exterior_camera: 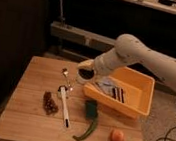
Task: Stack cups into tray
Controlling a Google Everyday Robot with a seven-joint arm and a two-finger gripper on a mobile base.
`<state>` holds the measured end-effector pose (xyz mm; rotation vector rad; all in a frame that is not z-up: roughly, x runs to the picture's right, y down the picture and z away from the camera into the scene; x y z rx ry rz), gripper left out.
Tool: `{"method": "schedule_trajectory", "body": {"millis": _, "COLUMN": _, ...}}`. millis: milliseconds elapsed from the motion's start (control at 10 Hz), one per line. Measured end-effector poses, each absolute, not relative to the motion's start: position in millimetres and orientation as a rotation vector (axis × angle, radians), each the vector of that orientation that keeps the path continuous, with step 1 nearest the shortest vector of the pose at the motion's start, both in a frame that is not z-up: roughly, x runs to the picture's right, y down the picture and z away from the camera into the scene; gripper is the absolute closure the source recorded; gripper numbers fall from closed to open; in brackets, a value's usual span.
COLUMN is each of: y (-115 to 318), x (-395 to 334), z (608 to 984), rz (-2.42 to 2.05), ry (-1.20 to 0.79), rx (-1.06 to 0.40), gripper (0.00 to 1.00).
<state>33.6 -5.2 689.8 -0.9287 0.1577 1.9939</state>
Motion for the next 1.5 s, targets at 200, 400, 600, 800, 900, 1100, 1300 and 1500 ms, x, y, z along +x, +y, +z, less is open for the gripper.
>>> {"method": "schedule_trajectory", "body": {"millis": 200, "y": -18, "x": 95, "z": 690, "rz": 2.146, "ry": 0.256, "rx": -0.822, "gripper": 1.00}}
{"method": "schedule_trajectory", "body": {"millis": 400, "y": -25, "x": 136, "z": 707, "rz": 2.256, "ry": 0.365, "rx": -0.746, "gripper": 1.00}}
{"method": "schedule_trajectory", "body": {"millis": 600, "y": -18, "x": 152, "z": 726, "rz": 2.282, "ry": 0.410, "rx": -0.737, "gripper": 1.00}}
{"method": "schedule_trajectory", "body": {"millis": 800, "y": 3, "x": 145, "z": 765, "rz": 2.299, "ry": 0.450, "rx": -0.756, "gripper": 1.00}}
{"method": "schedule_trajectory", "body": {"millis": 900, "y": 12, "x": 138, "z": 783, "rz": 2.301, "ry": 0.462, "rx": -0.765, "gripper": 0.98}}
{"method": "schedule_trajectory", "body": {"millis": 1100, "y": 40, "x": 119, "z": 830, "rz": 2.301, "ry": 0.476, "rx": -0.785, "gripper": 0.78}}
{"method": "schedule_trajectory", "body": {"millis": 1300, "y": 55, "x": 105, "z": 858, "rz": 2.300, "ry": 0.476, "rx": -0.793, "gripper": 0.60}}
{"method": "schedule_trajectory", "body": {"millis": 1500, "y": 57, "x": 94, "z": 874, "rz": 2.296, "ry": 0.473, "rx": -0.802, "gripper": 0.37}}
